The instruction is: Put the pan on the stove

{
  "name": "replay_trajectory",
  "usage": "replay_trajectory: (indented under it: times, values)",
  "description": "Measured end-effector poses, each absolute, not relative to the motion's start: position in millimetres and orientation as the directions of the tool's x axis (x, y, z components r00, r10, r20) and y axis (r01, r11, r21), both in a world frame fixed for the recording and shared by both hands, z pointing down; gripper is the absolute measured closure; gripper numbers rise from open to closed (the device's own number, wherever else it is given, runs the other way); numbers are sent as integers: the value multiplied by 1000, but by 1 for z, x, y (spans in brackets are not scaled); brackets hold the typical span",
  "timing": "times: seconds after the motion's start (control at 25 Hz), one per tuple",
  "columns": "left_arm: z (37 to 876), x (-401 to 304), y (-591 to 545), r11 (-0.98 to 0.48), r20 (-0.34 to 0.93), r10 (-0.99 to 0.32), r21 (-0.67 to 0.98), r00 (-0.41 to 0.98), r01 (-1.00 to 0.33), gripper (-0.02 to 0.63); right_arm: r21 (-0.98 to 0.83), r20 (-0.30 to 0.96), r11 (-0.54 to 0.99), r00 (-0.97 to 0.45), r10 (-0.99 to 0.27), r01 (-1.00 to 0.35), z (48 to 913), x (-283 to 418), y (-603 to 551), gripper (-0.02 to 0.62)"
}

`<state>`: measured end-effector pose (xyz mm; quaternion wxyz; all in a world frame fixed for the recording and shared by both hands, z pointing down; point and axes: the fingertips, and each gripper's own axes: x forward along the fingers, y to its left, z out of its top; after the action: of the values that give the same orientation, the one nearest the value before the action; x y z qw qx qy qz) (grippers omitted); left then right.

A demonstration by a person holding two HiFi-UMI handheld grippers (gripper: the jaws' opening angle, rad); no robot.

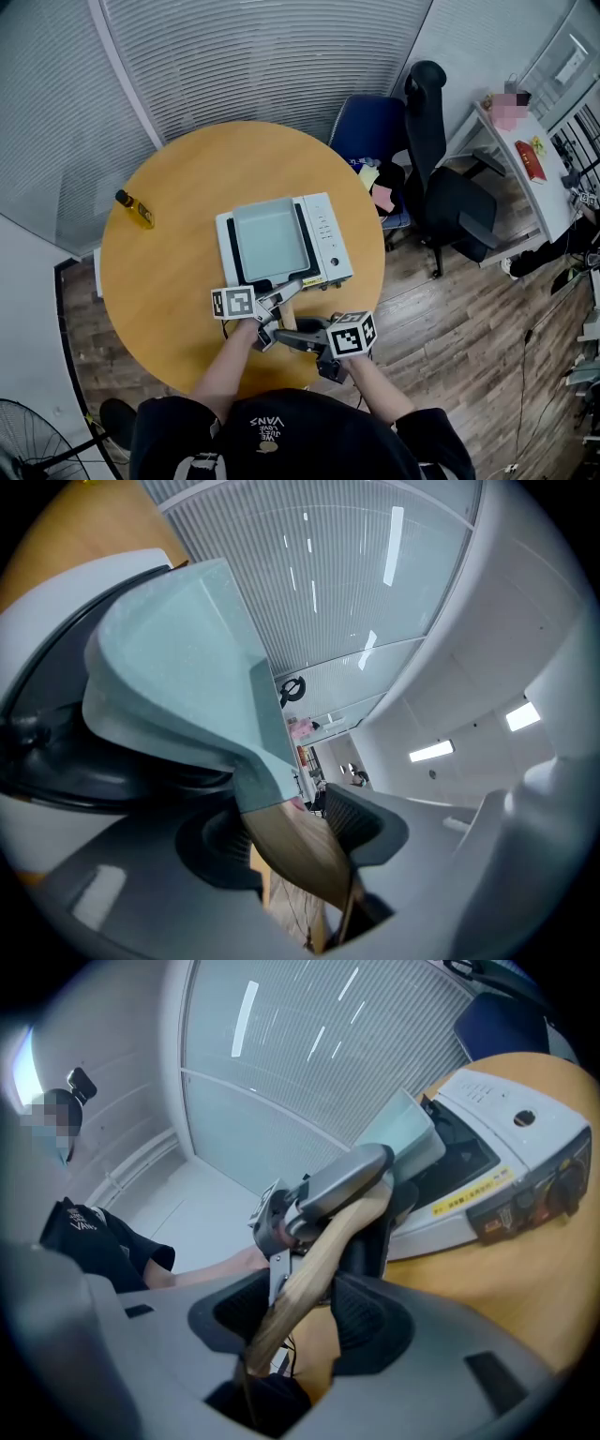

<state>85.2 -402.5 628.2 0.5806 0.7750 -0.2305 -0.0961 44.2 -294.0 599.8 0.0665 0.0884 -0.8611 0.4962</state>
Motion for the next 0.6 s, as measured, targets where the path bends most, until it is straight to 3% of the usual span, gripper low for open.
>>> replay_trajectory:
  times: [0.36, 0.6]
  values:
    - [627, 85, -404, -231, 90, -475, 947, 875, -223, 391, -836, 209, 489, -969, -136, -249, 601, 46, -298, 397]
    - [625, 80, -401, -257, 78, -483, 940, 872, -226, 352, -828, 231, 478, -954, -189, -295, 600, 48, -304, 396]
